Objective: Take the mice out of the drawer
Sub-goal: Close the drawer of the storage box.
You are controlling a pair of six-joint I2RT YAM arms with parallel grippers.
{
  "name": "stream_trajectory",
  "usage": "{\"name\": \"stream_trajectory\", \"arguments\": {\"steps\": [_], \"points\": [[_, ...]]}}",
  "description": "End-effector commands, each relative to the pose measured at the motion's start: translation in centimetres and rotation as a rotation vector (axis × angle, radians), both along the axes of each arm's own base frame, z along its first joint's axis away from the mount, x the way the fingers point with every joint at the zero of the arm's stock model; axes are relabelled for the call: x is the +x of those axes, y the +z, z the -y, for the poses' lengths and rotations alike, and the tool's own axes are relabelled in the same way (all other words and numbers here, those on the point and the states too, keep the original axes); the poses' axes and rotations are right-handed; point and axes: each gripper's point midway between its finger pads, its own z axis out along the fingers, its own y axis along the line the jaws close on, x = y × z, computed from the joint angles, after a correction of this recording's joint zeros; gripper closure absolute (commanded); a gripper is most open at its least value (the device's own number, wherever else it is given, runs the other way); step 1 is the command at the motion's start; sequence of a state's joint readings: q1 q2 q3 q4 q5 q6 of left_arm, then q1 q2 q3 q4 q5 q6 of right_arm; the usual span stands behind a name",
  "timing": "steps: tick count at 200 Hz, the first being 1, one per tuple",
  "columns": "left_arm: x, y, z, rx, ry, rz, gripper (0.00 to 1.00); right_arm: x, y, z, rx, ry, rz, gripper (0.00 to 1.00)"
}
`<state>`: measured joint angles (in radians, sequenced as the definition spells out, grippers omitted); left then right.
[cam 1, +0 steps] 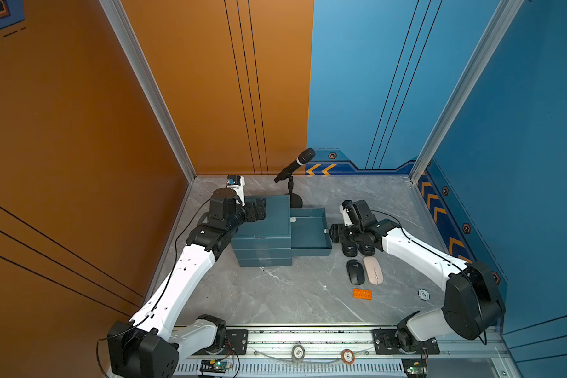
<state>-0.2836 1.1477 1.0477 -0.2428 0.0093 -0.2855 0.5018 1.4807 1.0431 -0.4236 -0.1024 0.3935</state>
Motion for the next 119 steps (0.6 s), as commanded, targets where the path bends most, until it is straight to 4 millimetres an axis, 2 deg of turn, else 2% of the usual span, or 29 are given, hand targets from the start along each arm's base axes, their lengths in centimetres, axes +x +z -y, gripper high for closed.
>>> {"name": "stream_trajectory", "arguments": {"steps": [1,44,95,119], "points": [[-0.1,-0.5,0.9,-0.017,-0.03,-0.009,0.02,0.8,1.6,-2.9,0.075,0.051,0.037,0.23],[-0.1,-0.5,1.1,-0.021,-0.036,-0.012,0.02,1.2,2.8,-6.5,0.127,0.111,0.074,0.18],[-0.2,-0.5,1.2,-0.02,-0.035,-0.01,0.02,1.4,2.6,-10.3,0.167,0.173,0.076,0.15],[-0.2,-0.5,1.2,-0.02,-0.037,-0.01,0.02,1.3,2.5,-12.1,0.179,0.203,0.077,0.02]]}}
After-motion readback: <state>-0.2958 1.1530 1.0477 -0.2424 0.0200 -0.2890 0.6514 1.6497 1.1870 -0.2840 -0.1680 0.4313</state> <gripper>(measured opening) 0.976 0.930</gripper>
